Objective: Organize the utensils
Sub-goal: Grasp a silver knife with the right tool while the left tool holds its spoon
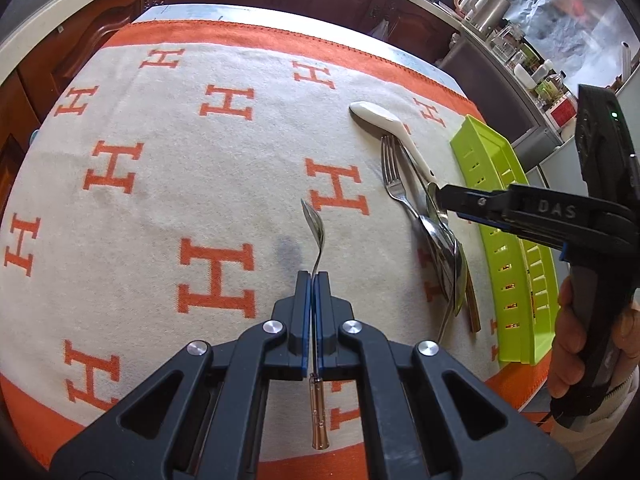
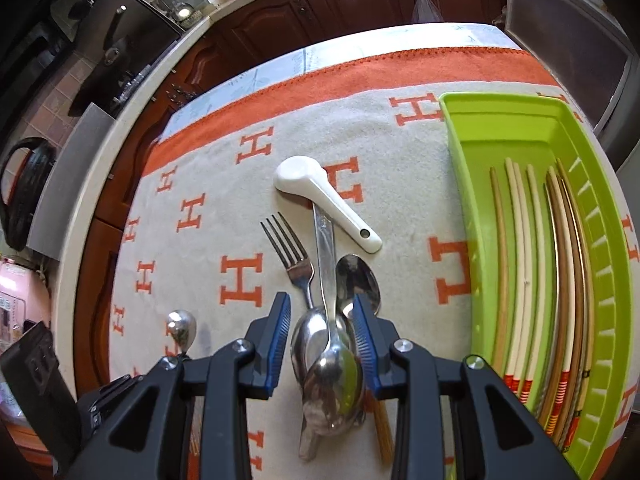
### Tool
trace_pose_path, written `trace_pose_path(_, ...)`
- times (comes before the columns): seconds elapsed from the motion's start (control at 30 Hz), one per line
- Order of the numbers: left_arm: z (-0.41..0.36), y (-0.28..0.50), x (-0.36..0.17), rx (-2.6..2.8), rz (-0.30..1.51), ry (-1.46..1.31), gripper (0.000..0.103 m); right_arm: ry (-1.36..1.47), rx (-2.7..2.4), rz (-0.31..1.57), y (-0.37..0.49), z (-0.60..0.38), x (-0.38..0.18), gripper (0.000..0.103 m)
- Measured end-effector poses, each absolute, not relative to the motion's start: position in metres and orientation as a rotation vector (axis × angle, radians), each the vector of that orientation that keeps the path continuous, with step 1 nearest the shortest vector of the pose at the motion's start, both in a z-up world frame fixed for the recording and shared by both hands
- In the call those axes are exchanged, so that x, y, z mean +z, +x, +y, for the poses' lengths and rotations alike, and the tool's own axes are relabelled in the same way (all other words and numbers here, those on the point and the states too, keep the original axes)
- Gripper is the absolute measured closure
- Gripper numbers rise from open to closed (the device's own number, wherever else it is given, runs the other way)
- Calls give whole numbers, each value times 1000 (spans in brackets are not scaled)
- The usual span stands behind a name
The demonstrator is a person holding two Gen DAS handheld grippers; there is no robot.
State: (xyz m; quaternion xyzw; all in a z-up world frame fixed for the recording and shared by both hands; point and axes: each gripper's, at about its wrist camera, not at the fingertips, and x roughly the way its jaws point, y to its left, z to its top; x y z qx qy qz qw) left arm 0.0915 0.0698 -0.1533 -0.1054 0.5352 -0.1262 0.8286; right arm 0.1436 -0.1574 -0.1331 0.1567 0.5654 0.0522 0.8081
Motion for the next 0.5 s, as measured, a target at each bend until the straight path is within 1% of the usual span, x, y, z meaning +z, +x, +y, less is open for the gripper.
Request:
trace_pose_path(0.1, 73, 92, -154, -267, 1135, -233, 103, 287, 86, 1234, 147, -148, -141, 80)
trace_pose_path(0.27, 78, 93, -156, -269, 1141, -249, 103, 206, 47, 1234, 148, -138, -148, 86)
trace_pose_path(0.3, 78, 93, -156, -269, 1143, -252, 103, 192, 37, 1227, 148, -137, -148, 92)
trace_pose_path(0.33, 79, 94, -157, -269, 1146, -254, 103, 181, 30, 1223, 148, -137, -149, 95)
trace_pose_path(0.5, 82, 93, -159, -265, 1148, -262, 103, 146, 29, 1176, 145, -136, -149, 96)
